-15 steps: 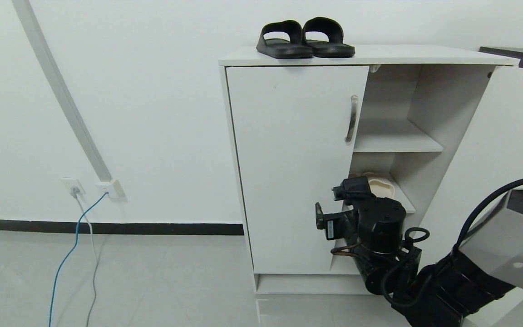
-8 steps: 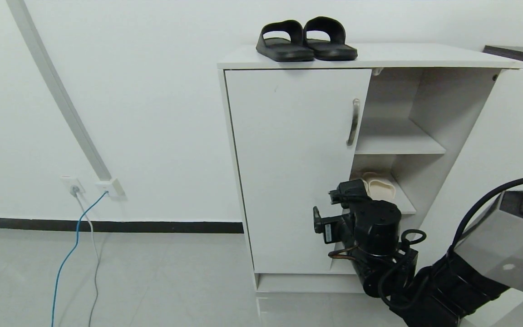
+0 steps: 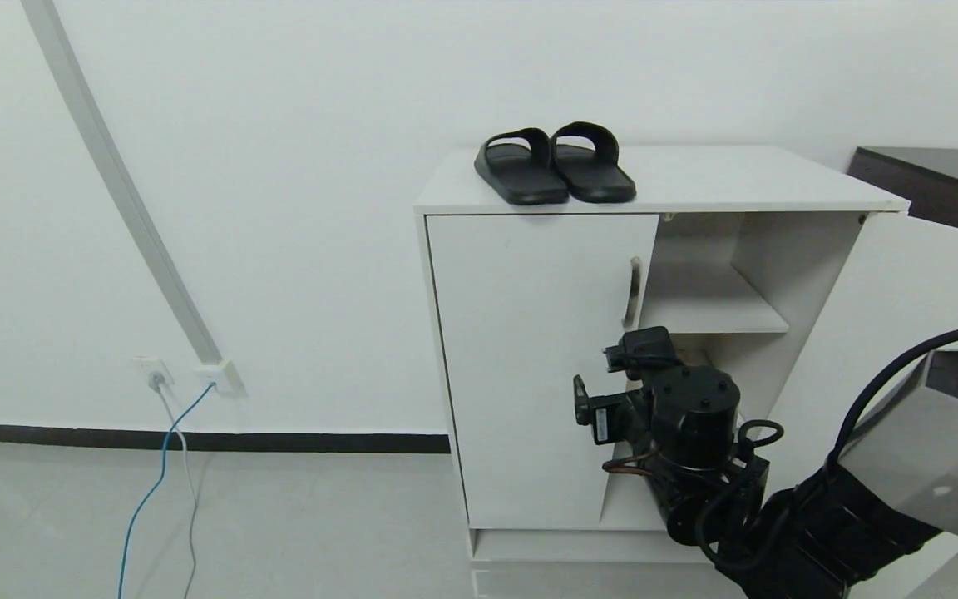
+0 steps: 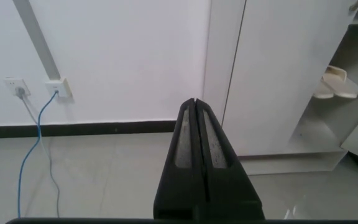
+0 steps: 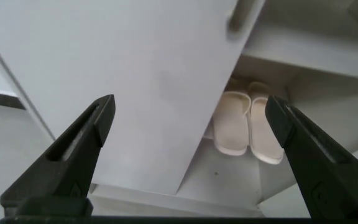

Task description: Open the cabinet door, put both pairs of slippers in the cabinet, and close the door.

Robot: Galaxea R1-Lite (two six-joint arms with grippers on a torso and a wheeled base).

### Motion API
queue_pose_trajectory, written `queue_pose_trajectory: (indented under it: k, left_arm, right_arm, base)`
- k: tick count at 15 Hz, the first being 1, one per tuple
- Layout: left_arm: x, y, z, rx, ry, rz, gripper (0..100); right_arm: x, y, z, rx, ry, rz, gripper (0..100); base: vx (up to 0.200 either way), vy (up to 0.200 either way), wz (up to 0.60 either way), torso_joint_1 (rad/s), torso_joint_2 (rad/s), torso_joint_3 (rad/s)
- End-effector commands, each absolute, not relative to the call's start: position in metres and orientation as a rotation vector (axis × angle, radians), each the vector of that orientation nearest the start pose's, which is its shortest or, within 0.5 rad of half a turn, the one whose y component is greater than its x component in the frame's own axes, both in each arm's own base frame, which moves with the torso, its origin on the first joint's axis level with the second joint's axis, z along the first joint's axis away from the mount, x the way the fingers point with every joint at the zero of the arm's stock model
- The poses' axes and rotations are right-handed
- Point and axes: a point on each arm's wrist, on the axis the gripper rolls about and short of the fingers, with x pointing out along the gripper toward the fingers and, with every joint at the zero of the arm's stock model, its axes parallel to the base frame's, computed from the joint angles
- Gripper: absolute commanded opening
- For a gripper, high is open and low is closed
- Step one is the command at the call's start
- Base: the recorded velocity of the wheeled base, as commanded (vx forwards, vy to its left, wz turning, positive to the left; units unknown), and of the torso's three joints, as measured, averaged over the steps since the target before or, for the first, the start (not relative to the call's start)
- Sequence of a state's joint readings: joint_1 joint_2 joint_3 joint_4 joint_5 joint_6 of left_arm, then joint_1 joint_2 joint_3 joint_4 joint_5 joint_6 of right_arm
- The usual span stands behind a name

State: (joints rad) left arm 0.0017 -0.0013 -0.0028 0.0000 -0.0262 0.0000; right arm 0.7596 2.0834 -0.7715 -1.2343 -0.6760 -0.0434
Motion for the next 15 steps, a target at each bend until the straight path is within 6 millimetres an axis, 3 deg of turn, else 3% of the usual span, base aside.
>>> queue_pose_trajectory:
  k: [1,15]
  left_arm:
    - [-0.023,-0.0006,0.0763,-0.001,-0.003,-0.025,0]
    - [-0.023,-0.0006,0.0763,0.0,-0.003,-0.025,0]
  right_arm:
    - [0.2724,0.2392,0.1039,-0.096,0.057,0.084,100]
    - [0.2709,0.2384,0.105,-0.097,0.056,0.084,100]
  base:
    - [0.0,0.0,0.0,0.129,-0.46,-0.339]
    - [0.0,0.0,0.0,0.183,-0.5,-0.32]
